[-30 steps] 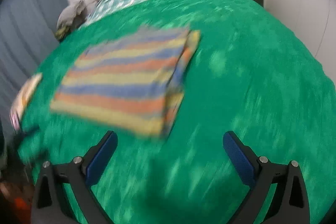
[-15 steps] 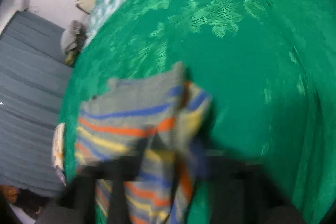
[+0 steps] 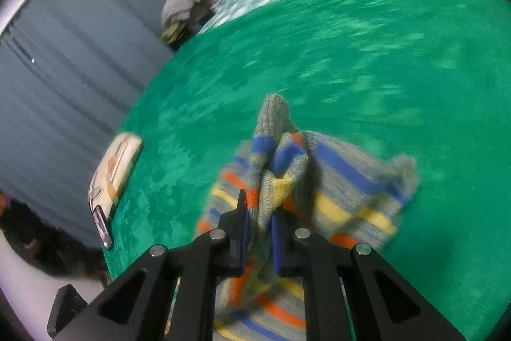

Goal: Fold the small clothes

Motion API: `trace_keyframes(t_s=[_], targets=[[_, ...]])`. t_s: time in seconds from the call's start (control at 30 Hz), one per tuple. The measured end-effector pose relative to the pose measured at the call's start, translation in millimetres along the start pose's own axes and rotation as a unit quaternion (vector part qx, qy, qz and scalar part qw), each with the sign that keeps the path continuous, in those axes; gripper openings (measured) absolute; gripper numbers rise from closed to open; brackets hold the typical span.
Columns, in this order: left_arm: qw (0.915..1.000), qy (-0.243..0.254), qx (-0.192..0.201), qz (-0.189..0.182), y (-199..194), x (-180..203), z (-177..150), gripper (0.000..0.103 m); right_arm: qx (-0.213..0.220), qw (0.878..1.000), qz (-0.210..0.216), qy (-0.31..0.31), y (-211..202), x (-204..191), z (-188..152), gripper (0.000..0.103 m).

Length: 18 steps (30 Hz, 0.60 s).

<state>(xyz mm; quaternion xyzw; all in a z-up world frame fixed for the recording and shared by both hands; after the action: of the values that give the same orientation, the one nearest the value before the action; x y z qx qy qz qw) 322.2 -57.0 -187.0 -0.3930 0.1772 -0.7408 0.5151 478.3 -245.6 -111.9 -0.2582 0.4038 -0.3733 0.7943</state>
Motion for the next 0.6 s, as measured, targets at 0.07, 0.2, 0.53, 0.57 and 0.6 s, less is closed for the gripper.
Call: trace_keyframes(t_s=[0.07,0.2,0.53,0.57,0.6], targets=[[0.9996,-0.017,-0.017,0.01,7,-21,-5,0.011,-0.016,1.0,-0.005,-0.017,34,-22,5,0.012],[0.9943,-0.064,-0.057,0.064,22,-68,-16,0.046,-0.031,0.999,0.008,-0.016,100,-44,4,0.033],[0.9964,-0.057,-0.029,0.057,20,-72,12,0.082,0.036,0.997,-0.008,-0.073,10,-53,-48,0.043],[0.993,-0.05,-0.039,0.099,28,-74,10,0.081,0.028,0.996,-0.007,-0.087,3,-58,-64,0.043],[0.9862,-0.05,-0.055,0.148,32,-85,6,0.076,0.016,0.996,-0.003,-0.093,-1,-61,-86,0.043]])
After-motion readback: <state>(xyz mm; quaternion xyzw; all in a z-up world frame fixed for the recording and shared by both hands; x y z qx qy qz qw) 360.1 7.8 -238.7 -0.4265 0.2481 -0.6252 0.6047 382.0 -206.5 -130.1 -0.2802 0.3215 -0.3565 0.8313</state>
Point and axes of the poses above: each gripper's, at about its wrist camera, not at the fingertips, and y roughly the way its jaws point, x to its right, z to its top, the point moved 6 cm from there along y, roughly the way its jaws point, and after that the axes turned 6 degrees about -y, right-handed, at the moved point
